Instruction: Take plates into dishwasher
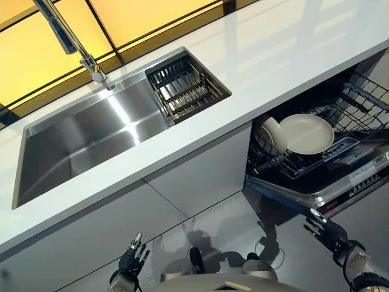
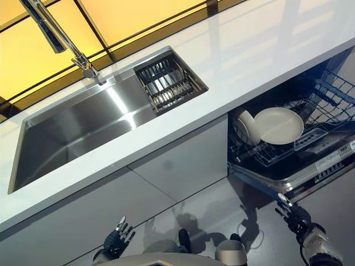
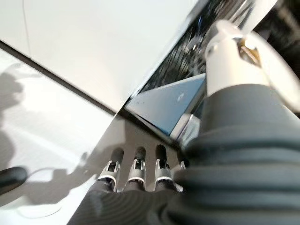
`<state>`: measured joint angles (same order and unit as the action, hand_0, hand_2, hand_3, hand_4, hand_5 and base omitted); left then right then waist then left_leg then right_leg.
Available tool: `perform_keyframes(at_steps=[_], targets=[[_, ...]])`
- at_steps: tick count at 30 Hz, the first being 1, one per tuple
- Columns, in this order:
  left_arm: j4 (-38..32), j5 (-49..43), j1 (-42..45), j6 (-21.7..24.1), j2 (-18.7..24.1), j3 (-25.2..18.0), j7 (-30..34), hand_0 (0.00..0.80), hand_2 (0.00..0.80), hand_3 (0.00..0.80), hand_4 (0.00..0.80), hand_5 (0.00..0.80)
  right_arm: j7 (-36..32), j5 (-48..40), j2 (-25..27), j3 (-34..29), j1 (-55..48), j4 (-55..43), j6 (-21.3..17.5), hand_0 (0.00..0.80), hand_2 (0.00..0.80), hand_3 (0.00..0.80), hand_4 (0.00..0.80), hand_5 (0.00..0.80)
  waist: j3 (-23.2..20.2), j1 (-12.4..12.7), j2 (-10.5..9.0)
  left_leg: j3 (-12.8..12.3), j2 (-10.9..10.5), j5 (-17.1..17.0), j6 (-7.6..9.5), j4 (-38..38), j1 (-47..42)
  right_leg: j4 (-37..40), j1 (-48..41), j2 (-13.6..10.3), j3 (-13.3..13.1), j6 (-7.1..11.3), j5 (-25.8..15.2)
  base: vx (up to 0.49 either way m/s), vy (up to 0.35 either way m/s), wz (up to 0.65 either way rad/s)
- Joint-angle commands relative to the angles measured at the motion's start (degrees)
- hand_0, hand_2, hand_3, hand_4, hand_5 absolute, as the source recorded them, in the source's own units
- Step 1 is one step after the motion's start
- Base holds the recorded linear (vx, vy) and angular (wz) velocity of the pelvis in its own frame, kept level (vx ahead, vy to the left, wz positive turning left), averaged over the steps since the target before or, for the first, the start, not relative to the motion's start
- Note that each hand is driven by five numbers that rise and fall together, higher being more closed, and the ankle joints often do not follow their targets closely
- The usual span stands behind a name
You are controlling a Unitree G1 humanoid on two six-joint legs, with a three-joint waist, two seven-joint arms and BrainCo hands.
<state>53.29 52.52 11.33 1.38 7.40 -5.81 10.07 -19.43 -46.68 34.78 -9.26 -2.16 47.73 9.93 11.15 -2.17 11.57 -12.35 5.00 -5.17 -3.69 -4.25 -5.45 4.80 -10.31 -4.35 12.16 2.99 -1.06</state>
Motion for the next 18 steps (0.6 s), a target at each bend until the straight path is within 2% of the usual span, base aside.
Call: perform_keyframes(at_steps=[1, 7, 13, 18], targets=[[-0.2, -1.6, -1.7, 1.0, 3.8, 2.3, 1.0, 0.0, 0.0, 0.0, 0.0, 0.0, -3.2, -3.9, -0.2, -0.2, 22.1, -6.4, -7.1, 0.0, 0.0, 0.0, 0.0, 0.0, -4.8, 4.6, -2.78, -1.9, -0.1, -1.2, -2.38, 3.6, 7.1, -8.7, -0.8, 1.1, 2.1, -2.93, 9.6, 0.042, -0.028, 0.07], [-0.1, -1.1, -1.8, 1.4, 5.0, 2.1, 1.9, 0.0, 0.0, 0.0, 0.0, 0.0, -0.6, -3.9, 3.0, 0.6, 26.1, -6.7, -7.2, 0.0, 0.0, 0.0, 0.0, 0.0, -5.1, 5.2, -4.27, -1.8, -0.1, -1.0, -2.53, 3.4, 6.7, -7.3, -1.5, 1.3, 2.4, -2.71, 8.9, 0.013, -0.023, 0.04], [0.2, -1.0, -1.6, 1.7, 6.2, 1.4, 0.9, 0.0, 0.0, 0.0, 0.0, 0.0, 0.3, -3.7, 8.5, 1.0, 31.3, -3.7, -7.1, 0.0, 0.0, 0.0, 0.0, 0.0, -5.7, 6.6, -5.76, -1.1, 0.1, -1.8, -2.84, 3.7, 7.2, -6.2, -1.9, 2.1, 3.0, -2.88, 8.6, 0.007, -0.035, 0.07], [1.6, -1.5, -2.2, 2.4, 6.8, 0.4, 0.0, 0.0, 0.0, 0.0, 0.0, 0.0, 1.4, -0.2, 9.1, 2.1, 32.1, -2.4, -5.7, 0.0, 0.0, 0.0, 0.0, 0.0, -6.0, 7.0, -6.77, -0.7, 0.3, -2.4, -2.97, 3.7, 7.8, -5.7, -1.7, 2.7, 3.3, -2.95, 8.3, -0.014, -0.011, 0.11]])
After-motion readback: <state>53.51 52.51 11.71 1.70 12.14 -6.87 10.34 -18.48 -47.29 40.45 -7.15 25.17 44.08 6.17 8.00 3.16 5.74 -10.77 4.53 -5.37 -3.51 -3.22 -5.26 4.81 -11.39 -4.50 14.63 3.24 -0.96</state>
